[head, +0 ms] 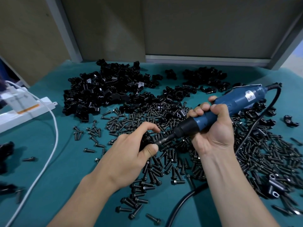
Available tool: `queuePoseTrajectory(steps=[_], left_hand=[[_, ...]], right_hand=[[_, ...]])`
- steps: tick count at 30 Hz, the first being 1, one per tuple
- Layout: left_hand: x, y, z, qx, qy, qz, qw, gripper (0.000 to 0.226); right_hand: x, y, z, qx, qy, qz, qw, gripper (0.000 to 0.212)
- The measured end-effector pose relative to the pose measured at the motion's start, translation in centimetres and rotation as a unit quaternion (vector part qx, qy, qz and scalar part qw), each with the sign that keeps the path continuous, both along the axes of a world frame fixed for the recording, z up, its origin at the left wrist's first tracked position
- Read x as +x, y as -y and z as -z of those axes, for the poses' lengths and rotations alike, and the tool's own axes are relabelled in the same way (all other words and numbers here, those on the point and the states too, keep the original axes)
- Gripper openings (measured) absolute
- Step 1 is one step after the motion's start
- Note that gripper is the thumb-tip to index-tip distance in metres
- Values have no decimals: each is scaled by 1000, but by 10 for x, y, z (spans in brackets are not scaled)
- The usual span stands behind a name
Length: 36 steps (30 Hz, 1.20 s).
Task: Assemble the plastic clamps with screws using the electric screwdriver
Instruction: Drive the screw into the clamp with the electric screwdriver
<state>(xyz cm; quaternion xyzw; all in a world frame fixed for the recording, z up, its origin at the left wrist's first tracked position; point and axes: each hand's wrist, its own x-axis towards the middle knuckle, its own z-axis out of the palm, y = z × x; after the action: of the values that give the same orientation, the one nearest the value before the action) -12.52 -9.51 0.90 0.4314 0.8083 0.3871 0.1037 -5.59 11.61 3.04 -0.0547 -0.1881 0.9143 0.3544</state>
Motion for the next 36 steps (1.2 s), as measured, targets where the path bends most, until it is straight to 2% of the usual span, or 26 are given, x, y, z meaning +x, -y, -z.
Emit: queuePoseTrajectory(steps=[6, 11, 14, 17, 19, 24, 29, 33, 34, 36], left_hand=[[-1, -4, -9, 44, 66, -17, 997, 30], [-11, -3, -13, 98, 170, -19, 980, 20], [-21, 1, -15, 201, 270, -53, 940, 17], [-25, 0, -14, 262, 322, -111, 903, 26], [-23, -4, -12, 255, 336, -134, 897, 29], [-28, -5, -9, 233, 325, -168, 901, 28], [-31, -4, -5, 238, 347, -199, 885, 26], [-30, -5, -6, 218, 366, -183, 886, 20], [-29, -5, -7, 214, 361, -187, 888, 20], [-30, -6, -7, 215, 355, -195, 889, 21]], right_hand=[[5, -2, -1, 18, -24, -24, 999, 29], [13, -6, -9, -43, 22, -20, 999, 28], [21, -11, -15, -96, 51, -1, 994, 35], [24, -12, -20, -111, 92, 18, 989, 63], [22, -13, -24, -84, 162, 11, 983, 66], [17, -9, -22, 4, 339, 20, 941, 46], [19, -1, -24, 64, 386, 37, 919, 28], [25, 15, -36, 118, 461, 91, 875, 12], [27, 19, -38, 129, 467, 110, 868, 11], [29, 31, -44, 179, 470, 124, 855, 28]])
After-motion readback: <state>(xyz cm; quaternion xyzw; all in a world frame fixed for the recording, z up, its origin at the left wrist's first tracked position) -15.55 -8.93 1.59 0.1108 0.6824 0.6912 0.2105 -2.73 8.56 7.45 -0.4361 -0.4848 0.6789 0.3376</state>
